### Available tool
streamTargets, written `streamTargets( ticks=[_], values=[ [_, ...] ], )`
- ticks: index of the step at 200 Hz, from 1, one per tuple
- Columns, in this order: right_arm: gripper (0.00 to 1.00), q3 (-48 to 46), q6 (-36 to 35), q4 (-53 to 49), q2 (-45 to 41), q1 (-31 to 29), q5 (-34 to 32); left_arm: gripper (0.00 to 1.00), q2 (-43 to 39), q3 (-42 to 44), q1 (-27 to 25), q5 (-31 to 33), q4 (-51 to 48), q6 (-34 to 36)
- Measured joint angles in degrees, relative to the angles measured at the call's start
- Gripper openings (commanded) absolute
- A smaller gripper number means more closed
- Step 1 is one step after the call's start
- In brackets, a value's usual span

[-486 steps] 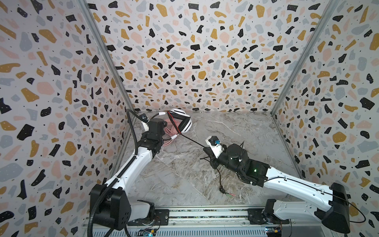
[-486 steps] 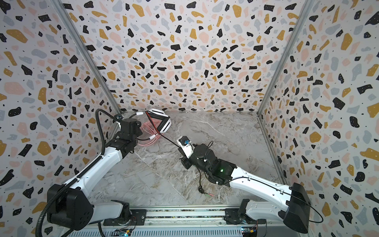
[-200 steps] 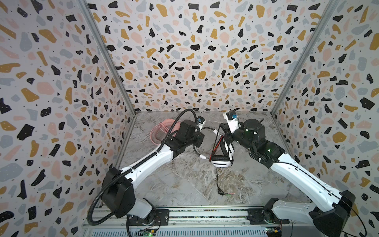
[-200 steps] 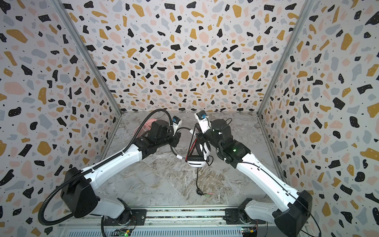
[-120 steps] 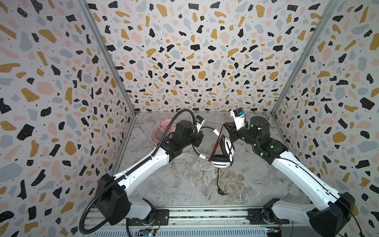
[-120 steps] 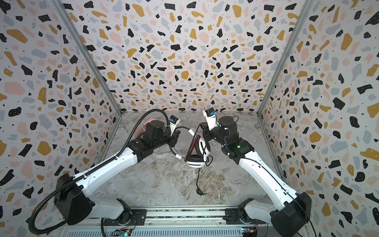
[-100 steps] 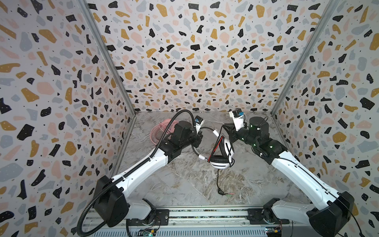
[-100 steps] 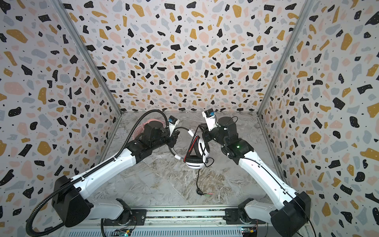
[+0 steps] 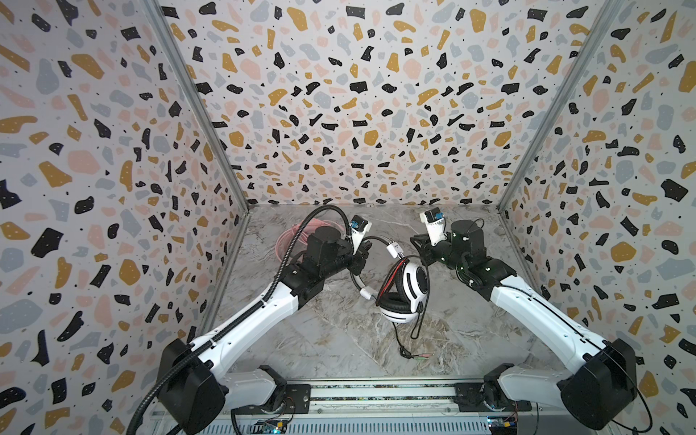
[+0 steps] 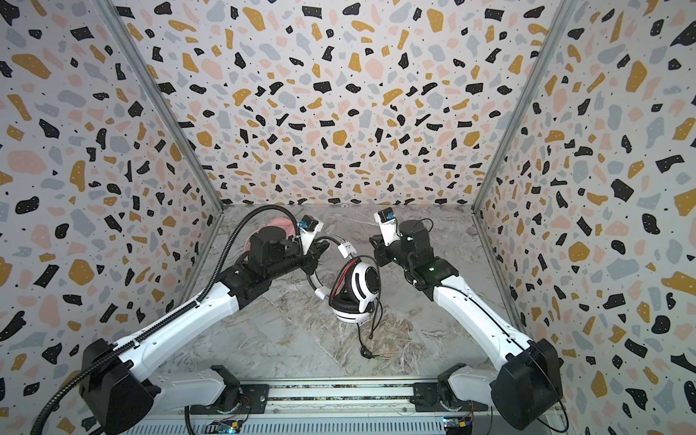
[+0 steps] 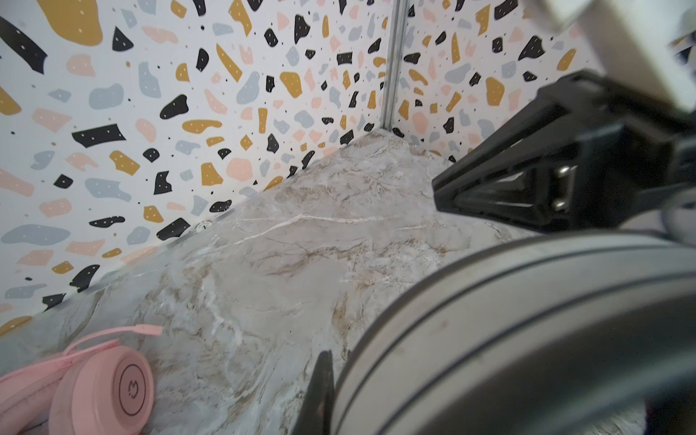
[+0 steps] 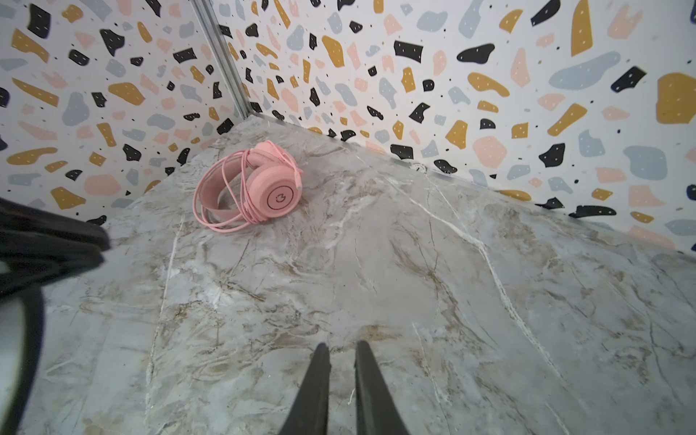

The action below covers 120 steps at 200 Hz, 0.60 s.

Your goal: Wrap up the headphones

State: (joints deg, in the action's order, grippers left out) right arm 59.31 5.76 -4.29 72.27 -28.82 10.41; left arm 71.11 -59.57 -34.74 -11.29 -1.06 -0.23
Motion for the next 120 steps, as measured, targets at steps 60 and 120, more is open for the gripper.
streamTargets(
  ticks=[60, 120],
  values=[
    [0.16, -2.4, 0.5, 1.4, 0.2, 0.3, 0.0, 0.00, -1.3, 1.1, 2.0, -2.0, 3.7, -1.9],
    [0.22, -9.0, 1.8, 2.3, -3.0, 1.3, -1.1, 0.00, -1.2, 1.2, 2.8, -1.9, 3.9, -3.2]
  ],
)
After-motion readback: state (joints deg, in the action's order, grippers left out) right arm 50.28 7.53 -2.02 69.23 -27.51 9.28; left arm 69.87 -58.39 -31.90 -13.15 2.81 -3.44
